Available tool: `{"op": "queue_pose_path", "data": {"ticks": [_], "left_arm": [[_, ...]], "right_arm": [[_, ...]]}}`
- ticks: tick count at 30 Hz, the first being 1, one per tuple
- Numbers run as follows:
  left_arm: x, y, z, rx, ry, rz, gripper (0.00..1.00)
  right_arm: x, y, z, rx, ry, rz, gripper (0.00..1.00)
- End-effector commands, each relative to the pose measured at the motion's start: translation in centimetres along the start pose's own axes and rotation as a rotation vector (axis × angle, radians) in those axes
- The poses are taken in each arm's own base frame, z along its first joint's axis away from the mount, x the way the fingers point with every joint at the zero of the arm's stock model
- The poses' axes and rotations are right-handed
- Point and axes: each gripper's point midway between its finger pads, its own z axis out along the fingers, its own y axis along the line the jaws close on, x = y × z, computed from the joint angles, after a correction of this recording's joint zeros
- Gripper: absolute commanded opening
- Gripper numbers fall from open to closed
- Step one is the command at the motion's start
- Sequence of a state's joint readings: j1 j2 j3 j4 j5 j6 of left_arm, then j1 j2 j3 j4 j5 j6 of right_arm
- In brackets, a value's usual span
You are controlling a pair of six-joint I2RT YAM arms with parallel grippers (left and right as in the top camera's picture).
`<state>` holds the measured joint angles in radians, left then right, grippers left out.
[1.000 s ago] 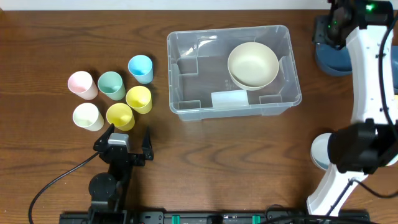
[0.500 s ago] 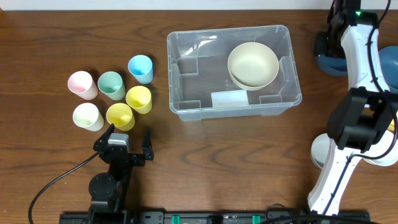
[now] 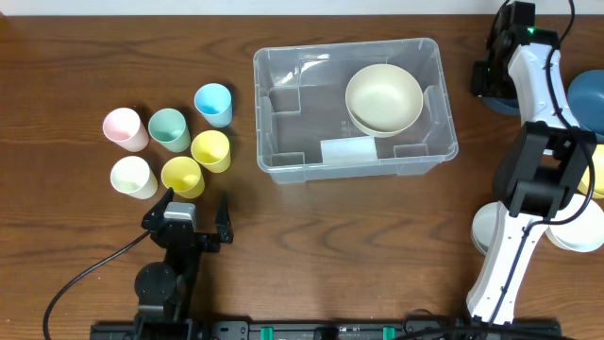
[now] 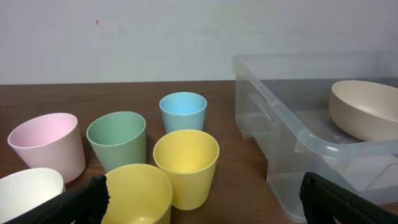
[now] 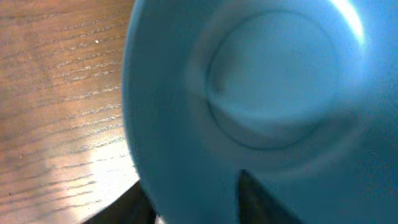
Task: Pack container
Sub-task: 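Move the right gripper back and grip the dark teal bowl rim, then carry the teal bowl over the bin onto the cream bowl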
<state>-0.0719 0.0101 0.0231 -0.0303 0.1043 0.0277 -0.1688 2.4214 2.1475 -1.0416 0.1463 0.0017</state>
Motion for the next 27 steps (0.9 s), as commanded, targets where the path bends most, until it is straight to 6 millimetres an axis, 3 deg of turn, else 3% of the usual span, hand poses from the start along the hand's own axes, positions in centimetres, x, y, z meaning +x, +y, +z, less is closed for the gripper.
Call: {"op": "queue_pose_path", "data": {"ticks": [1, 9, 17, 21, 27], "left_arm": [[1.6, 0.0, 0.1, 0.005, 0.045, 0.010, 0.98], [1.6, 0.0, 0.1, 0.005, 0.045, 0.010, 0.98], [1.6, 0.0, 0.1, 0.005, 0.045, 0.010, 0.98], [1.6, 0.0, 0.1, 0.005, 0.045, 0.010, 0.98], [1.6, 0.0, 0.1, 0.005, 0.045, 0.010, 0.98]], "right_arm": [[0.1, 0.0, 0.2, -0.004, 0.005, -0.003, 0.25], [0.4, -0.1, 0.2, 0.004, 0.016, -0.004, 0.01], [0.8, -0.9, -0.6, 0.046, 0.030, -0.024, 0.01], [-0.2, -1.1, -3.4, 0.044, -0.027, -0.017, 0.01], [-2.3, -0.2, -11.9, -0.036, -0.198, -0.010, 0.01]]}}
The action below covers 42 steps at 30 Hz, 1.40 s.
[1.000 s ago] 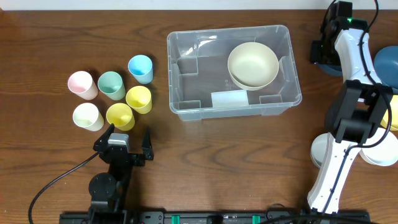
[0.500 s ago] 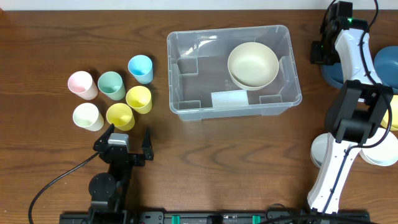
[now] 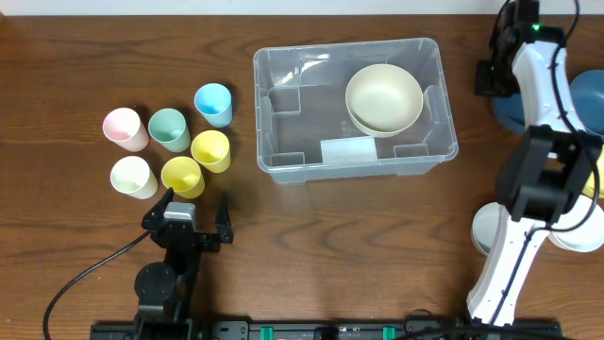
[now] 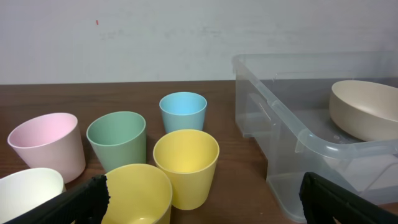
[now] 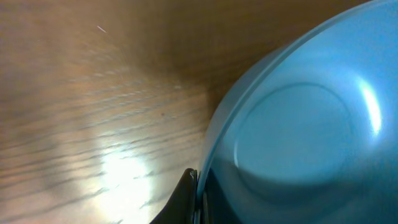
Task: Pack container
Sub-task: 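Carry the teal bowl over the bin onto the cream bowl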
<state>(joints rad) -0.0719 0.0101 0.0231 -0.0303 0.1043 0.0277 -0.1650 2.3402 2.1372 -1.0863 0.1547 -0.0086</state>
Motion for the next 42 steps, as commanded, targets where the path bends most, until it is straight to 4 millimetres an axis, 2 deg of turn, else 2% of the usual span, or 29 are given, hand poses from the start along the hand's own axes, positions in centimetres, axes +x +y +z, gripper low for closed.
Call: {"op": "queue_pose_path", "data": {"ticks": [1, 2, 7, 9, 11, 14, 16, 21, 24, 29, 36, 42], "left_arm": [[1.6, 0.0, 0.1, 0.005, 0.045, 0.010, 0.98], [1.6, 0.0, 0.1, 0.005, 0.045, 0.010, 0.98], [1.6, 0.0, 0.1, 0.005, 0.045, 0.010, 0.98], [1.6, 0.0, 0.1, 0.005, 0.045, 0.010, 0.98], [1.6, 0.0, 0.1, 0.005, 0.045, 0.010, 0.98], [1.6, 0.0, 0.1, 0.005, 0.045, 0.010, 0.98], [1.6, 0.0, 0.1, 0.005, 0.045, 0.010, 0.98], [1.6, 0.0, 0.1, 0.005, 0.045, 0.010, 0.98], [1.6, 0.0, 0.1, 0.005, 0.045, 0.010, 0.98], [1.6, 0.0, 0.1, 0.005, 0.045, 0.010, 0.98], [1.6, 0.0, 0.1, 0.005, 0.045, 0.010, 0.98], [1.6, 0.0, 0.1, 0.005, 0.045, 0.010, 0.98]], "right_arm": [[-2.6, 0.6, -9.7, -0.065, -0.197, -0.002, 0.01], [-2.7, 1.1, -11.7, -0.095, -0.233, -0.007, 0.01], [-2.2, 4.2, -19.4, -0.202, -0.353, -0.062, 0.01], [-1.4, 6.2, -22.3, -0.237, -0.390, -0.104, 0.01], [-0.1, 9.2, -25.1, -0.273, -0.421, -0.170, 0.01], [1.9, 13.6, -27.4, -0.323, -0.434, -0.276, 0.01], [3.3, 16.4, -28.1, -0.343, -0.425, -0.342, 0.01], [6.3, 21.8, -27.2, -0.330, -0.367, -0.467, 0.01], [7.5, 23.8, -25.6, -0.310, -0.313, -0.496, 0.01], [8.5, 25.4, -22.4, -0.279, -0.224, -0.510, 0.01], [8.9, 27.0, -17.5, -0.248, -0.131, -0.529, 0.01], [8.6, 28.1, -14.8, -0.238, -0.109, -0.534, 0.01]]}}
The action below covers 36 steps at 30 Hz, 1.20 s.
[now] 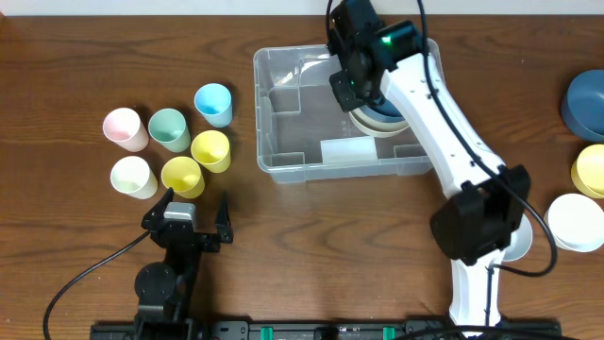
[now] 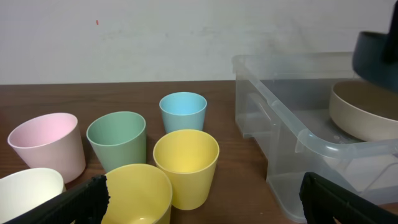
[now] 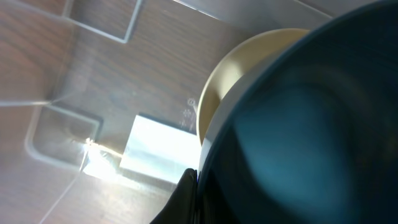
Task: Pack container
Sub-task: 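Carry the teal bowl over the bin onto the cream bowl, then release the teal bowl and withdraw the right gripper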
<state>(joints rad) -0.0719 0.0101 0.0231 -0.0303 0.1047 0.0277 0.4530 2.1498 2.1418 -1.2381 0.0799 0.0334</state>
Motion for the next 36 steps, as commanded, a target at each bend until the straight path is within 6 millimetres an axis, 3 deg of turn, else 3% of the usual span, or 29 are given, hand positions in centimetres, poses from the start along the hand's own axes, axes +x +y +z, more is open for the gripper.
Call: {"op": "queue_pose_path", "data": {"ticks": [1, 16, 21, 24, 25, 31, 36], "left_arm": [[1.6, 0.0, 0.1, 0.004, 0.045, 0.010, 0.98], [1.6, 0.0, 0.1, 0.004, 0.045, 0.010, 0.98], [1.6, 0.0, 0.1, 0.005, 0.045, 0.010, 0.98], [1.6, 0.0, 0.1, 0.004, 0.045, 0.010, 0.98], [1.6, 0.0, 0.1, 0.005, 0.045, 0.010, 0.98], [1.6, 0.0, 0.1, 0.004, 0.045, 0.010, 0.98], [1.6, 0.0, 0.1, 0.004, 0.045, 0.010, 0.98]], "right_arm": [[-0.3, 0.0, 1.3, 0.021, 0.005, 0.005, 0.01], [0.3, -0.3, 6.2, 0.057, 0.071, 0.000, 0.01], [0.3, -0.3, 6.8, 0.058, 0.074, 0.000, 0.02], [0.1, -0.6, 6.8, 0.077, 0.067, -0.001, 0.38], [0.1, -0.6, 6.8, 0.079, 0.066, -0.001, 0.42], [-0.3, -0.9, 5.8, 0.089, 0.046, -0.014, 0.44], [-1.8, -0.9, 1.5, 0.074, -0.044, -0.004, 0.43]]}}
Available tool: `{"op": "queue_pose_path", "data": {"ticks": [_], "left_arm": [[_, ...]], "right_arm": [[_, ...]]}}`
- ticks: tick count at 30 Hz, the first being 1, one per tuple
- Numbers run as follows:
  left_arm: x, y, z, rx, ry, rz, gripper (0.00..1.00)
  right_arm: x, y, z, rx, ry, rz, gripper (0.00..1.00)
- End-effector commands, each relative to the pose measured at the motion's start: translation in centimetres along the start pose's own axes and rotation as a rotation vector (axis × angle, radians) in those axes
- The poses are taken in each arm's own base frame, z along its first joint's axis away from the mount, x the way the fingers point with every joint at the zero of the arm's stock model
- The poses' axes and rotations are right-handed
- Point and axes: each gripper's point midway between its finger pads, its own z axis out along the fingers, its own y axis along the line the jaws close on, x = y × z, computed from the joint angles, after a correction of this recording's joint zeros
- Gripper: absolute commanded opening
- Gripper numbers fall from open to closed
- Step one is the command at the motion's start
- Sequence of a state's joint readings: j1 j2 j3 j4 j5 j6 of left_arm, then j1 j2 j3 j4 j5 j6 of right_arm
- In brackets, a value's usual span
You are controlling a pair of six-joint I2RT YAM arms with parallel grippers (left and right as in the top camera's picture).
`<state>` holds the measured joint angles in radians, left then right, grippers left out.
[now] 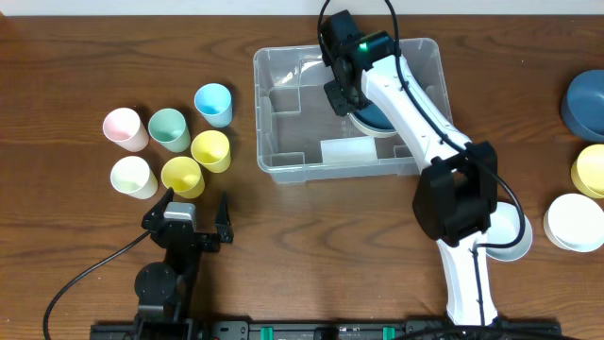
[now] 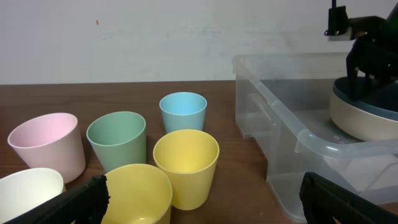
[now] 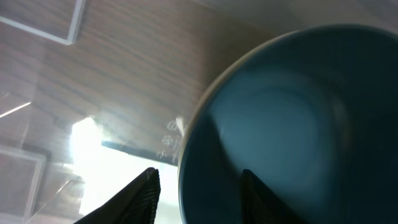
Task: Pack container
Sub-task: 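Release the teal bowl and withdraw the right gripper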
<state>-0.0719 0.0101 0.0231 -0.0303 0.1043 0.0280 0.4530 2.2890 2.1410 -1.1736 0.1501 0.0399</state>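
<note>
The clear plastic container [image 1: 260,113] stands at the table's far middle. In its right half a dark blue bowl [image 1: 385,118] sits nested in a cream bowl [image 2: 354,124]. My right gripper [image 1: 342,94] is inside the container at the blue bowl's left rim; in the right wrist view the blue bowl [image 3: 292,124] fills the frame and the right gripper [image 3: 199,174] stands open, one finger on each side of the rim. The left gripper [image 2: 205,205] rests open near the front edge, behind the cups.
Several cups stand left of the container: pink [image 1: 125,127], green [image 1: 169,128], blue [image 1: 214,103], two yellow [image 1: 211,149] and white [image 1: 132,176]. At the far right lie another blue bowl [image 1: 587,99], a yellow bowl [image 1: 590,170] and a white bowl [image 1: 574,222].
The right gripper held the blue bowl by its rim above the cream bowl. Now the blue bowl sits in the cream bowl and the jaws have opened. The left arm is unchanged.
The right gripper first straddled the rim of a blue bowl at the table's far right, then was shut on that rim. Later it held the bowl over the cream bowl in the container. Now the bowl is nested there and released.
</note>
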Motion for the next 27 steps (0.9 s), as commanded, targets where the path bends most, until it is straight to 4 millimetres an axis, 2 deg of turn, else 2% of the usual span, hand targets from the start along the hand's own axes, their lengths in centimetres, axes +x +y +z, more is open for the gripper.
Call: {"op": "queue_pose_path", "data": {"ticks": [1, 4, 6, 8, 11, 14, 18, 20, 25, 27], "left_arm": [[1.6, 0.0, 0.1, 0.005, 0.045, 0.009, 0.98], [1.6, 0.0, 0.1, 0.005, 0.045, 0.009, 0.98], [1.6, 0.0, 0.1, 0.005, 0.045, 0.009, 0.98], [1.6, 0.0, 0.1, 0.005, 0.045, 0.009, 0.98], [1.6, 0.0, 0.1, 0.005, 0.045, 0.009, 0.98], [1.6, 0.0, 0.1, 0.005, 0.045, 0.009, 0.98], [1.6, 0.0, 0.1, 0.005, 0.045, 0.009, 0.98], [1.6, 0.0, 0.1, 0.005, 0.045, 0.009, 0.98], [1.6, 0.0, 0.1, 0.005, 0.045, 0.009, 0.98], [1.6, 0.0, 0.1, 0.005, 0.045, 0.009, 0.98]], "right_arm": [[-2.1, -0.8, -6.7, 0.000, -0.146, 0.007, 0.43], [-2.6, -2.0, -11.3, 0.006, -0.231, 0.029, 0.43], [-2.6, -4.1, -14.7, 0.041, -0.296, 0.064, 0.47], [-2.1, -6.9, -17.4, 0.091, -0.345, 0.113, 0.50], [-0.4, -12.7, -20.3, 0.168, -0.379, 0.245, 0.56], [2.1, -18.1, -20.4, 0.216, -0.344, 0.386, 0.56], [6.4, -25.2, -18.9, 0.278, -0.254, 0.600, 0.57], [8.4, -28.1, -18.1, 0.299, -0.220, 0.689, 0.58], [12.3, -33.7, -16.2, 0.350, -0.153, 0.839, 0.60], [13.4, -35.0, -15.2, 0.362, -0.123, 0.869, 0.60]]}}
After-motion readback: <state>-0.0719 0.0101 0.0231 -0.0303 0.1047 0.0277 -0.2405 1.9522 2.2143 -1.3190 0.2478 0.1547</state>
